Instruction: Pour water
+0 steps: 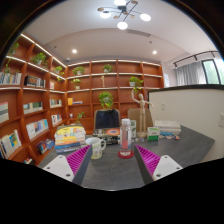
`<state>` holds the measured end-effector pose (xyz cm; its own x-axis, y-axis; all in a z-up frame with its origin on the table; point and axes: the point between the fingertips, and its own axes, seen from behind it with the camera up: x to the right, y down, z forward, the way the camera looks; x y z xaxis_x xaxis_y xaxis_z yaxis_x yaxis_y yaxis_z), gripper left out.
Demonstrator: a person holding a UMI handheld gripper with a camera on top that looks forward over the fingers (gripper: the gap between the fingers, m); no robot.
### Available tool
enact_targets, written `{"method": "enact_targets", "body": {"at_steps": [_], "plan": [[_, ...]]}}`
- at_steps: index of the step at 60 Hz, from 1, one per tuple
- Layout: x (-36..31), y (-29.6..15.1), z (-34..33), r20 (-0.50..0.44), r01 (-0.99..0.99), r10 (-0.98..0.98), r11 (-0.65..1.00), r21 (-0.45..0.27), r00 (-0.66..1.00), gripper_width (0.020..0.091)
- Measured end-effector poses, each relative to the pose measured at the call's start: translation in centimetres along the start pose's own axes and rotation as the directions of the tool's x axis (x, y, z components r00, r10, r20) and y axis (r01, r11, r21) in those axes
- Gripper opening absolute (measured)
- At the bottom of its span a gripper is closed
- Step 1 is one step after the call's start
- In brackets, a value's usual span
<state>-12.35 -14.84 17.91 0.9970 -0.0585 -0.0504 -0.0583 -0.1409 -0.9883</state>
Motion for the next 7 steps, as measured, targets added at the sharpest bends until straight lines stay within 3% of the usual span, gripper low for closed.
{"method": "enact_targets", "body": {"at_steps": [7], "plan": [[-1.2, -2.2, -0.9, 0.038, 0.005, -0.007, 0.999, 0.046, 0.999, 0.0894]]}}
